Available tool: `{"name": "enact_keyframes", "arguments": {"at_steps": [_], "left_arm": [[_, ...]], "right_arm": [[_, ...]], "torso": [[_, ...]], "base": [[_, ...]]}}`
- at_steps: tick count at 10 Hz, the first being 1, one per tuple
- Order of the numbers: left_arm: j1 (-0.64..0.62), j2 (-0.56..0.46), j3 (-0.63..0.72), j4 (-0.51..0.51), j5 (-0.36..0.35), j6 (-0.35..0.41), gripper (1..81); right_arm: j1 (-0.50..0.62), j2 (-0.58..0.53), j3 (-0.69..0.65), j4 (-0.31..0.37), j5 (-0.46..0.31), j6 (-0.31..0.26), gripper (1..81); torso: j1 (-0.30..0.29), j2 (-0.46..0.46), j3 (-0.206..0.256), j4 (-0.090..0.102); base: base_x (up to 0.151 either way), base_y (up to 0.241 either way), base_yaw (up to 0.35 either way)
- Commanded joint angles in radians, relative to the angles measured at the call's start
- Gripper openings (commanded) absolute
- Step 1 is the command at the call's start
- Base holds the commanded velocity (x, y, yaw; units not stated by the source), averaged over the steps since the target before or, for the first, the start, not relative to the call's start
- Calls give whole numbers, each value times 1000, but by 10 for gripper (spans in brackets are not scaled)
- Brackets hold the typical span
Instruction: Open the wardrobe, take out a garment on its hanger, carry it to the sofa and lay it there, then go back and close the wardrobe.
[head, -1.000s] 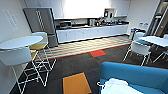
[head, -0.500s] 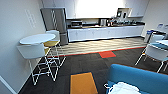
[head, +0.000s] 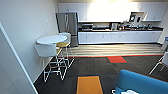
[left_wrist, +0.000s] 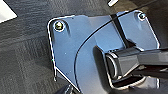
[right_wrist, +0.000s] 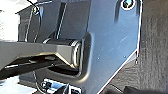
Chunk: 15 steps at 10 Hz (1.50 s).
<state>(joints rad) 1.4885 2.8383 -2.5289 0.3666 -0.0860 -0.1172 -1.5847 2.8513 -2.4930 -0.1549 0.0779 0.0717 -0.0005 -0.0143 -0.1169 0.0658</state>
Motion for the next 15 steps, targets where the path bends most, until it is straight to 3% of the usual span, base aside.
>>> {"name": "enact_keyframes", "arguments": {"at_steps": [1,15], "left_arm": [[-33,-17,-1,-5,51,-2,811],[-24,6,-1,-8,49,-2,811]], "right_arm": [[27,-7,5,-8,-61,-1,811],[19,68,-93,5,-60,-1,811]], "torso": [[1,0,-1,0],[1,0,8,0]], "base": [[0,0,306],[0,0,305]]}}
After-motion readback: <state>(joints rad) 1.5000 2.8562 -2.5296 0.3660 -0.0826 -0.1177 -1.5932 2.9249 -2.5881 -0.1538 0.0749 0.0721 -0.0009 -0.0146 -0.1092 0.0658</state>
